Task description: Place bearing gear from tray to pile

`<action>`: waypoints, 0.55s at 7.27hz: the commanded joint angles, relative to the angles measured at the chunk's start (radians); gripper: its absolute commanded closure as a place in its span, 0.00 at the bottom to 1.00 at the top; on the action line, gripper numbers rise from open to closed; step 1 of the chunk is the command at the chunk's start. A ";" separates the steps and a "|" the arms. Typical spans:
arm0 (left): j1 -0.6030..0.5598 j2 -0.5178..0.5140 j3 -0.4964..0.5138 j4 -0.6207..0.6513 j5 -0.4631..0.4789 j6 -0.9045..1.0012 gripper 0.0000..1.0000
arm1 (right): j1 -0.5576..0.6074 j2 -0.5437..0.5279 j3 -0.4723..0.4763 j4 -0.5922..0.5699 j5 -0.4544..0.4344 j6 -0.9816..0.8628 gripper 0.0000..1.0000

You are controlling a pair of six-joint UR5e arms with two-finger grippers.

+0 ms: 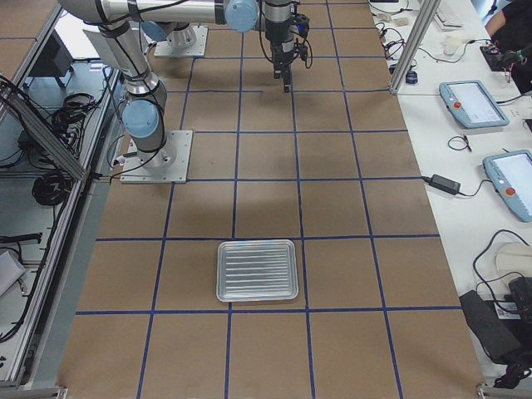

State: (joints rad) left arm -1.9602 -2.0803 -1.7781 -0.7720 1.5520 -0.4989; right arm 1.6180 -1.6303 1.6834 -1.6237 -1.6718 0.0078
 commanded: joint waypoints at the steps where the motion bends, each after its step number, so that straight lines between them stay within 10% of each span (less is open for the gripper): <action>1: -0.011 -0.020 0.014 -0.004 0.045 -0.012 0.03 | 0.000 -0.012 0.007 0.015 0.004 0.085 0.00; 4: -0.011 -0.043 0.023 0.000 0.031 -0.026 0.17 | 0.000 -0.017 0.013 0.005 0.003 0.084 0.00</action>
State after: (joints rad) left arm -1.9701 -2.1147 -1.7580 -0.7720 1.5892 -0.5162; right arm 1.6183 -1.6450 1.6955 -1.6156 -1.6729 0.0906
